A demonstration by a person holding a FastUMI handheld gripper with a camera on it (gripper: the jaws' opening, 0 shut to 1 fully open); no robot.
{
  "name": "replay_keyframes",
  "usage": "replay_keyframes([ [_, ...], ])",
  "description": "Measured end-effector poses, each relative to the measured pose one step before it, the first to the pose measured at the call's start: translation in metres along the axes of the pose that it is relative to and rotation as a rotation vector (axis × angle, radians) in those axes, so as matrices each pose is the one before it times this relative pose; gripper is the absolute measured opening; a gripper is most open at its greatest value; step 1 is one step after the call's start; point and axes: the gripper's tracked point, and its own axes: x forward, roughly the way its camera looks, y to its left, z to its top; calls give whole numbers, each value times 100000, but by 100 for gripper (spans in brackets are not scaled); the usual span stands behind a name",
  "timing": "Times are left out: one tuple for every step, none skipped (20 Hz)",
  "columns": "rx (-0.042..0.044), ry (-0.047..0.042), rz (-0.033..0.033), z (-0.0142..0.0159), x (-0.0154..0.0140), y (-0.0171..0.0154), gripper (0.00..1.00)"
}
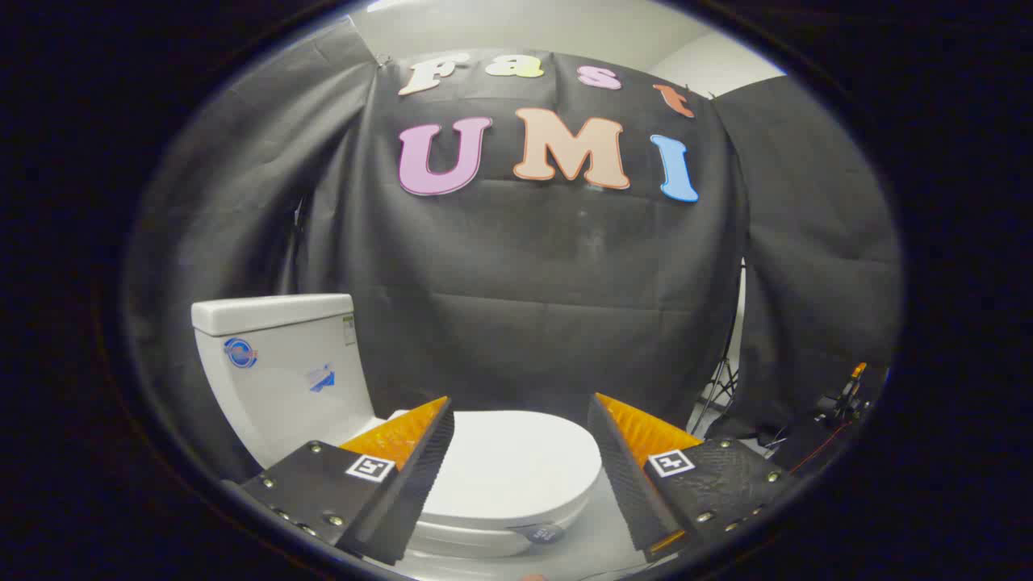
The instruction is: Open the toilet lid.
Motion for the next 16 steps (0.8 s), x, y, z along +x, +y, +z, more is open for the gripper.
replay_keyframes([
  [102,870,401,-239,19,63,98],
  [-199,709,-103,-302,5,-74,98],
  [-20,635,-400,-181,70,-286,98],
  [404,395,-193,-61,-21,-127,98],
  [595,294,75,-10,-15,20,99],
  [482,168,-131,-94,-42,-32,98],
  [234,106,-35,-39,-32,-86,98],
  [-50,-23,-94,44,10,7,98],
  [-210,-72,-158,-41,-55,-84,98],
  [-7,-67,-153,34,37,-59,98],
  [412,-54,-279,-45,-13,-61,98],
  [490,185,-210,25,65,-75,98],
  [494,388,-344,-175,84,-57,98],
  [452,316,-302,-80,61,-81,98],
  [449,254,-261,-110,40,-73,98],
  [491,270,-319,-59,126,-80,99],
])
